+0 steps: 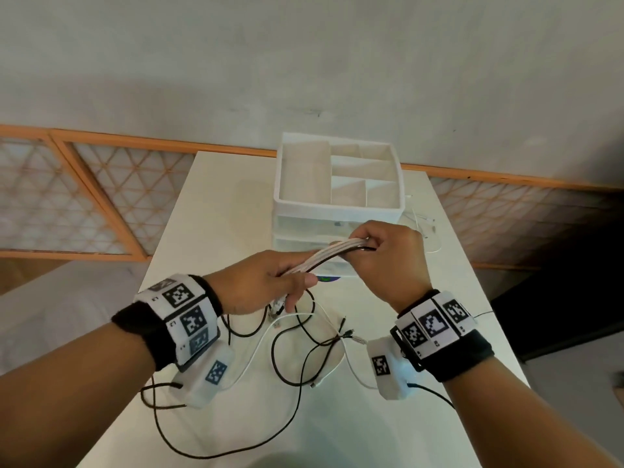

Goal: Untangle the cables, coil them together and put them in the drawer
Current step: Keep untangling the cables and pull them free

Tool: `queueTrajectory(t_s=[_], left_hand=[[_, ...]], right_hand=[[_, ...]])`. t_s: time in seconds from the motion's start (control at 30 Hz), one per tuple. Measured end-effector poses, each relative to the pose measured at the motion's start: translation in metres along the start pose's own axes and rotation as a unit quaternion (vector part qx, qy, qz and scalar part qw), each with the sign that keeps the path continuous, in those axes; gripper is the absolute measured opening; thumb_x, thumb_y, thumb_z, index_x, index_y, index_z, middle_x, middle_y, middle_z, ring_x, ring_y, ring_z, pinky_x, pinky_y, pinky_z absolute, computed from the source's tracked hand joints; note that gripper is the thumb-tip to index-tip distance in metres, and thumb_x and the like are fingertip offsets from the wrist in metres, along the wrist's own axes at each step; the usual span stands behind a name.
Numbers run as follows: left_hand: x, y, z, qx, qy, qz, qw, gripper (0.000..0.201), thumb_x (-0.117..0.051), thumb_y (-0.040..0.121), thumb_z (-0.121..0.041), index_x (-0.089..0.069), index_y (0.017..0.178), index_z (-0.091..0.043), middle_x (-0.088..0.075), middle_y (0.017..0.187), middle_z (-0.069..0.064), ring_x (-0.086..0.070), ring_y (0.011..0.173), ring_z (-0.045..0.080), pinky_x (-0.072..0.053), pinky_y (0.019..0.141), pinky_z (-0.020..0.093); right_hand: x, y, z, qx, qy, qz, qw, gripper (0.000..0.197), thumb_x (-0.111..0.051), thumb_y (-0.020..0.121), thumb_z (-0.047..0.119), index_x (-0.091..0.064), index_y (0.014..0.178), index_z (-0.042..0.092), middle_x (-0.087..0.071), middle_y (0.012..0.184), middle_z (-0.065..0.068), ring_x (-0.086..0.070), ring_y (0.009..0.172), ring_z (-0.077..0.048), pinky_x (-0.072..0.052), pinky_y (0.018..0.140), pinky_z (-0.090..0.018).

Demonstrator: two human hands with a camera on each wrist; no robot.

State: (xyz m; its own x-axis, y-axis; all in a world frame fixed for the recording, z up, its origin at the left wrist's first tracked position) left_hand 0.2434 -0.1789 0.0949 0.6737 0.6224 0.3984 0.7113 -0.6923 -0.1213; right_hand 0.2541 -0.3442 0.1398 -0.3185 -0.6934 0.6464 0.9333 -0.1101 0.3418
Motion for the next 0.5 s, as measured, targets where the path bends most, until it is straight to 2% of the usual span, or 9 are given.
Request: queueTrajectory(t_s=[0.03,0.1,0.13,0.2,0.27,0.33,0.37,0.43,0.5], left_hand=[[0.005,0.000,0.007,-0.001,0.017,-0.035,0.999,0.028,-0.055,0.098,-0.033,-0.066,0.122,-0.024,-0.058,0.058,-0.005,-0.057,0.058,0.015,-0.046,0.064,0.022],[0.024,-0.005,0.010,-0.037,0.054,-0.143,0.988,0.017,-0.059,0.097,-0.029,-0.072,0.098,-0.019,-0.059,0.059,-0.013,-0.053,0.054,0.005,-0.045,0.059,0.021],[0.035,-0.010,0.007,-0.072,0.096,-0.195,0.974,0.017,-0.060,0.098,-0.029,-0.073,0.095,-0.018,-0.063,0.064,-0.015,-0.057,0.059,0.004,-0.047,0.061,0.022],[0.044,-0.016,0.007,-0.112,0.175,-0.238,0.949,0.028,-0.056,0.096,-0.038,-0.074,0.101,-0.018,-0.069,0.078,-0.008,-0.063,0.072,0.010,-0.051,0.069,0.030],[0.043,-0.015,0.021,-0.071,0.200,-0.230,0.950,0.029,-0.053,0.096,-0.042,-0.071,0.099,-0.020,-0.065,0.076,-0.006,-0.061,0.072,0.013,-0.051,0.070,0.036],[0.034,-0.012,0.032,-0.033,0.213,-0.202,0.955,0.023,-0.053,0.099,-0.035,-0.066,0.094,-0.016,-0.058,0.072,-0.004,-0.055,0.067,0.013,-0.046,0.067,0.032],[0.028,-0.010,0.032,-0.029,0.221,-0.188,0.957,0.021,-0.053,0.100,-0.030,-0.065,0.094,-0.013,-0.058,0.072,-0.002,-0.053,0.066,0.013,-0.042,0.066,0.029],[0.018,-0.009,0.023,-0.047,0.233,-0.169,0.957,0.013,-0.056,0.099,-0.020,-0.066,0.096,-0.012,-0.060,0.077,0.000,-0.052,0.068,0.011,-0.039,0.067,0.026],[0.014,-0.008,0.020,-0.045,0.218,-0.148,0.964,0.006,-0.060,0.096,-0.016,-0.065,0.097,-0.013,-0.062,0.080,-0.002,-0.053,0.068,0.007,-0.040,0.066,0.025]], right_hand=[[0.000,0.000,-0.004,-0.005,-0.002,0.001,1.000,0.021,-0.085,0.072,0.029,-0.067,0.063,0.023,-0.050,0.044,0.012,-0.044,0.046,-0.009,-0.034,0.051,-0.022],[-0.007,-0.001,-0.014,-0.030,-0.045,0.054,0.997,0.026,-0.083,0.073,0.042,-0.066,0.062,0.025,-0.051,0.046,0.013,-0.047,0.050,-0.009,-0.034,0.053,-0.023],[-0.013,-0.002,-0.022,-0.054,-0.088,0.103,0.989,0.028,-0.080,0.074,0.048,-0.066,0.064,0.026,-0.054,0.050,0.013,-0.052,0.056,-0.009,-0.036,0.054,-0.024],[-0.021,-0.006,-0.035,-0.093,-0.168,0.185,0.964,0.028,-0.074,0.078,0.055,-0.067,0.068,0.029,-0.058,0.064,0.011,-0.060,0.073,-0.015,-0.039,0.059,-0.026],[-0.021,-0.003,-0.035,-0.084,-0.203,0.187,0.958,0.023,-0.072,0.082,0.052,-0.069,0.073,0.031,-0.057,0.082,0.004,-0.058,0.087,-0.020,-0.044,0.070,-0.030],[-0.024,0.000,-0.015,-0.022,-0.188,0.172,0.967,0.024,-0.072,0.084,0.047,-0.068,0.075,0.025,-0.058,0.083,0.002,-0.057,0.082,-0.019,-0.048,0.075,-0.033],[-0.031,-0.003,-0.003,0.004,-0.157,0.199,0.967,0.024,-0.073,0.085,0.043,-0.064,0.075,0.024,-0.058,0.074,0.008,-0.056,0.072,-0.013,-0.046,0.070,-0.029],[-0.052,-0.017,0.021,0.009,-0.060,0.292,0.955,0.020,-0.077,0.084,0.038,-0.065,0.085,0.022,-0.056,0.057,0.016,-0.049,0.053,-0.001,-0.035,0.057,-0.013],[-0.062,-0.026,0.037,0.018,0.010,0.322,0.946,0.019,-0.077,0.085,0.037,-0.071,0.094,0.022,-0.055,0.052,0.023,-0.049,0.051,0.001,-0.033,0.053,-0.010]])
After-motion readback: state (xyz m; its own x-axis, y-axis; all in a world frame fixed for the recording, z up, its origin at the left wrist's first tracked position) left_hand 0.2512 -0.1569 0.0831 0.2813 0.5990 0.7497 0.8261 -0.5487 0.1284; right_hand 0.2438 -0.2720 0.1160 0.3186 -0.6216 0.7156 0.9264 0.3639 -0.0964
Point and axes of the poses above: each hand's wrist, its own y-axis towards the middle knuckle, its own x-axis out of the back of the hand, z = x × y, the point moved 9 cm from there along y, towards the middle knuckle
